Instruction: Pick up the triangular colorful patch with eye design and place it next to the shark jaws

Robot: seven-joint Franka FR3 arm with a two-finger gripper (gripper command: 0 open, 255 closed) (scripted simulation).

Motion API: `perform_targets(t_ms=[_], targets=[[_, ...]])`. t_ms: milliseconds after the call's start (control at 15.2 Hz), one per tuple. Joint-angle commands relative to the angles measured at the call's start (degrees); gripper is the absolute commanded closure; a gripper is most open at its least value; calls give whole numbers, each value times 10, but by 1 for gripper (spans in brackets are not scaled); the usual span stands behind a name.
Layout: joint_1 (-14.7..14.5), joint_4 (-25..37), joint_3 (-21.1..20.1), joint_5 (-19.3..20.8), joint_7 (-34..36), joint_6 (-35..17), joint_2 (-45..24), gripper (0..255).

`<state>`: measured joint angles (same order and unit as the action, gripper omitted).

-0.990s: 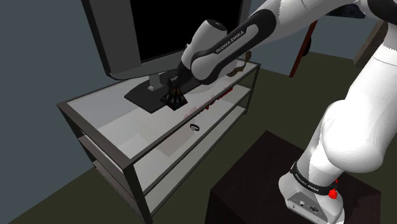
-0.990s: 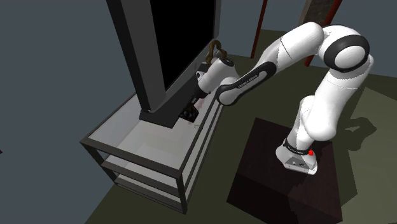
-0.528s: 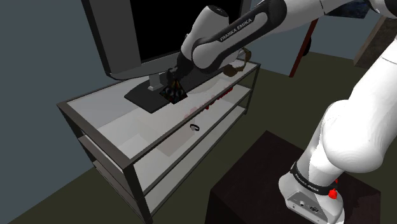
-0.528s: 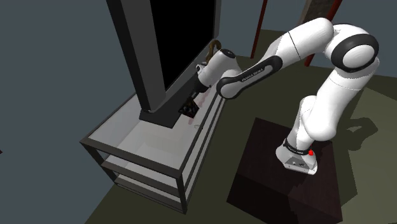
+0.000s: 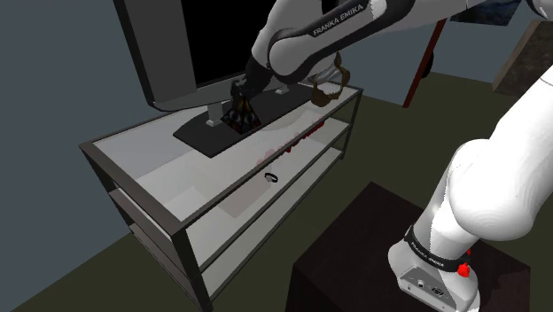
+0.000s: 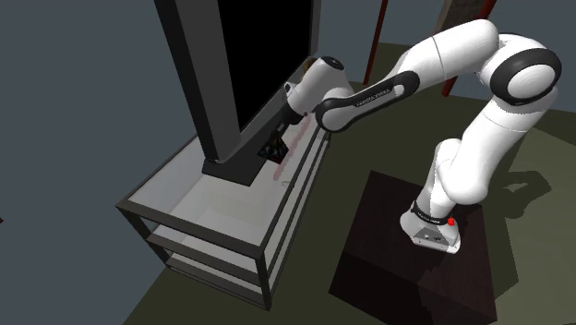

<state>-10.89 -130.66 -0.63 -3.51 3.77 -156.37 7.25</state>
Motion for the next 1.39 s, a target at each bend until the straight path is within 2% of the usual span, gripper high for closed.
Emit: perform_targets(t_ms=[0,1320], targets=[[1,11,0,1,1,17,6,255],[4,128,0,10,10,172,44,255]])
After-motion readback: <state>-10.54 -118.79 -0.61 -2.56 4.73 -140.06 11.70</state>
